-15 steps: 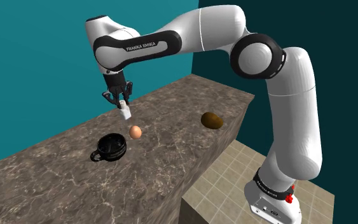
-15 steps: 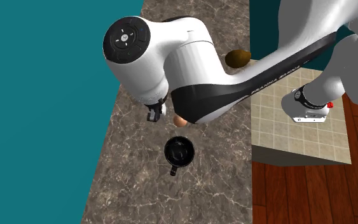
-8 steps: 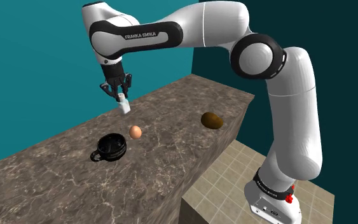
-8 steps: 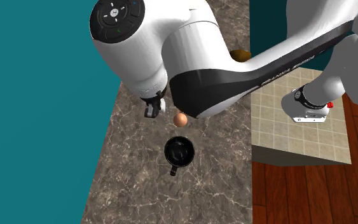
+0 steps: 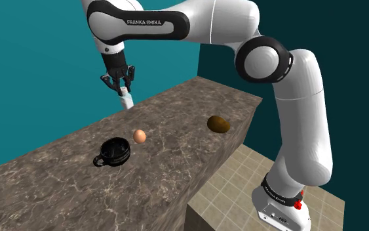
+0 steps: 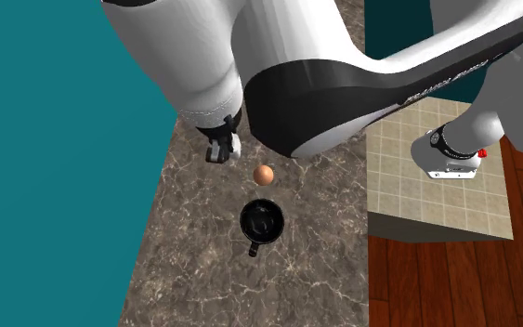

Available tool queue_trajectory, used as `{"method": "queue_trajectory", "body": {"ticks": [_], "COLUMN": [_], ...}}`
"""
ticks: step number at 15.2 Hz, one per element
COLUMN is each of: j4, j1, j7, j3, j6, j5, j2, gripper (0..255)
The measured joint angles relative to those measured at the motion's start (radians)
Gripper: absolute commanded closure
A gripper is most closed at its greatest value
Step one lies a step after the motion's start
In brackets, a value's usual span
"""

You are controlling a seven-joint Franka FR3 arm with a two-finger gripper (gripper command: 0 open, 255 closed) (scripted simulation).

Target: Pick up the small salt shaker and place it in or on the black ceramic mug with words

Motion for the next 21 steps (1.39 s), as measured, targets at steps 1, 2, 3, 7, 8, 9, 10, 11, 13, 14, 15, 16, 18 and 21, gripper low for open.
{"method": "queue_trajectory", "body": {"ticks": [1,2,3,7,8,9,10,11,13,14,15,16,18,21], "j4": [0.02,0.028,0.048,0.073,0.102,0.11,0.136,0.17,0.265,0.232,0.243,0.202,0.154,0.092], "j1": [0.003,0.01,0.025,0.083,0.107,0.124,0.143,0.165,0.222,0.224,0.232,0.226,0.219,0.21], "j7": [-0.001,0.005,0.018,0.083,0.103,0.122,0.138,0.153,0.189,0.204,0.209,0.217,0.225,0.233], "j3": [0.0,0.002,0.004,0.022,0.027,0.031,0.035,0.037,0.04,0.045,0.045,0.049,0.051,0.053], "j6": [-0.013,-0.025,-0.038,-0.079,-0.099,-0.11,-0.128,-0.149,-0.199,-0.187,-0.188,-0.167,-0.133,-0.084], "j5": [-0.002,-0.002,-0.004,-0.007,-0.012,-0.013,-0.017,-0.022,-0.037,-0.033,-0.035,-0.03,-0.026,-0.023], "j2": [0.007,0.004,0.013,0.006,0.017,0.017,0.027,0.041,0.091,0.074,0.083,0.066,0.052,0.041], "gripper": [255,255,255,255,255,255,255,255,255,255,255,255,255,255]}}
